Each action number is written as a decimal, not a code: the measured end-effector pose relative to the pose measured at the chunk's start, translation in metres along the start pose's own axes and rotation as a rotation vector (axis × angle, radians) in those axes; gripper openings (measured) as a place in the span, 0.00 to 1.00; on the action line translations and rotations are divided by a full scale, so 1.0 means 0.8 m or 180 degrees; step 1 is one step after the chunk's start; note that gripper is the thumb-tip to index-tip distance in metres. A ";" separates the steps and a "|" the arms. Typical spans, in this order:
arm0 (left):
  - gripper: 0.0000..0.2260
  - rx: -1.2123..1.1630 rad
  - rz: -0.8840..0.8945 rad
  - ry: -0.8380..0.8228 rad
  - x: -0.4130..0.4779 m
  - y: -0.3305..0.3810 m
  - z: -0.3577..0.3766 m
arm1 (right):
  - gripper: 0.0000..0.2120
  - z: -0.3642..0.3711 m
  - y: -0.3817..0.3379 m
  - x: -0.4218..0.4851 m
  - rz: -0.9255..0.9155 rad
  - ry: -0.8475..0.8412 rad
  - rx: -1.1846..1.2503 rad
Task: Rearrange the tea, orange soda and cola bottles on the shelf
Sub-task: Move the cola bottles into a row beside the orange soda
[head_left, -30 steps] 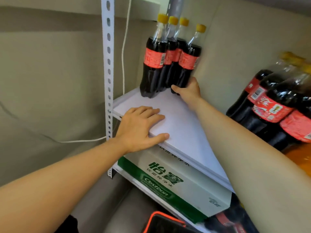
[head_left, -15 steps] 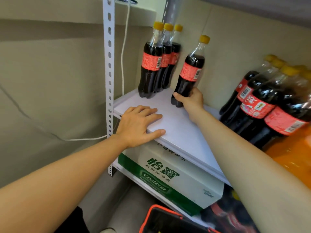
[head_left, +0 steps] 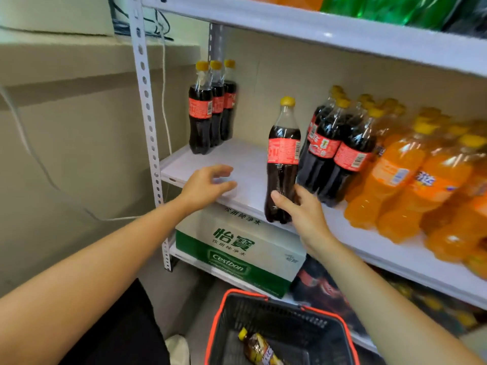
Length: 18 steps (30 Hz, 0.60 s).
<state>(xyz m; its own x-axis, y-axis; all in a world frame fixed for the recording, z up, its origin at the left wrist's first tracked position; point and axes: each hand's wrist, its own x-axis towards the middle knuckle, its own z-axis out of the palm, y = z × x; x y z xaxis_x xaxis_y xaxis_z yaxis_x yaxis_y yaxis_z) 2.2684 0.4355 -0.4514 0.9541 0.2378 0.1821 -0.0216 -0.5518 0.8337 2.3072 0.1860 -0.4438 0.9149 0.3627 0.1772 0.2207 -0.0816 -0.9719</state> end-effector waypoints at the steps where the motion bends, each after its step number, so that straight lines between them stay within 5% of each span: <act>1: 0.20 -0.0317 0.0012 -0.0057 -0.006 0.016 0.009 | 0.13 -0.006 -0.002 -0.017 -0.0019 0.0023 0.0038; 10: 0.19 -0.2554 -0.0384 -0.1114 -0.069 0.097 0.118 | 0.14 -0.039 0.030 -0.128 0.0245 0.0035 0.0346; 18: 0.19 -0.2437 -0.0317 -0.0901 -0.083 0.084 0.162 | 0.24 -0.061 0.079 -0.161 0.0738 0.0253 0.0755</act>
<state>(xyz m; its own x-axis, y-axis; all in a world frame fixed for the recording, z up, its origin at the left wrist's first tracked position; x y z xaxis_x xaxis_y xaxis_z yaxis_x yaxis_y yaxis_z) 2.2425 0.2789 -0.4748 0.9993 -0.0104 0.0354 -0.0329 0.1837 0.9824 2.2201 0.0887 -0.5207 0.9570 0.2856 -0.0502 -0.0725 0.0682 -0.9950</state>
